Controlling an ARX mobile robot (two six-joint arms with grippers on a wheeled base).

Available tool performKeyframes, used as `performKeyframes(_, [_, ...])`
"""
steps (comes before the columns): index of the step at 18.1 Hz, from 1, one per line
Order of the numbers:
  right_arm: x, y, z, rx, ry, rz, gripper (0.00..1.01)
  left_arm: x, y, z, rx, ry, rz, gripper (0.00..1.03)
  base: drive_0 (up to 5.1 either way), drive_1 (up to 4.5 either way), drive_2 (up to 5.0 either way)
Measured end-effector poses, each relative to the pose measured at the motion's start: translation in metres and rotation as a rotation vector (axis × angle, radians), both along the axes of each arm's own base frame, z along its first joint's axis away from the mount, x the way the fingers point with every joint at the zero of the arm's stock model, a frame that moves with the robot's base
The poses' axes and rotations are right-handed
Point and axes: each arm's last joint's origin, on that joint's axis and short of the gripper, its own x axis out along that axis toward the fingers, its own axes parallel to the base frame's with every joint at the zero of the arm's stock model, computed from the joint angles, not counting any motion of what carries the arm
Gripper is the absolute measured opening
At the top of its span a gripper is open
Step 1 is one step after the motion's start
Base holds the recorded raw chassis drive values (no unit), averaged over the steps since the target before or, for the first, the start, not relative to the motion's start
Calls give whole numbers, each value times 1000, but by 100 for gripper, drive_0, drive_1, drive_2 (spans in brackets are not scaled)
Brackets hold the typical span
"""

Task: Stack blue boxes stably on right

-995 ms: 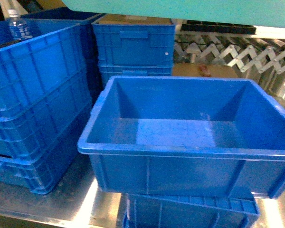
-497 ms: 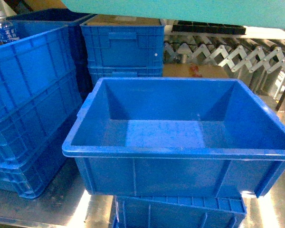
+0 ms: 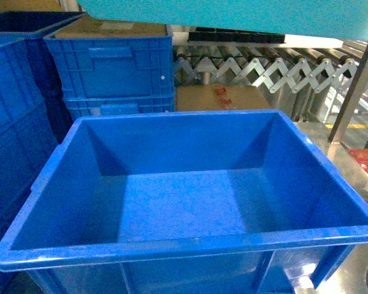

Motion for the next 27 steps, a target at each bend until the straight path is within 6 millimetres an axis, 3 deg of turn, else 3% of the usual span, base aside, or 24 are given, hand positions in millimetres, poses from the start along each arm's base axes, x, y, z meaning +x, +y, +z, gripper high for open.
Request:
performKeyframes(5, [-2,0,3,1,-11,0,7,-1,0,2,-3,-8,-2,2,4,349,-342])
performKeyframes(23, [0,0,1,1,-8,2,7,-1,1,1,-3,-7,0,2,60,60,60])
performKeyframes(27, [-2,0,-19,-13,117,13,7,-2,-1,-13,30,104,21,2,0,0,0])
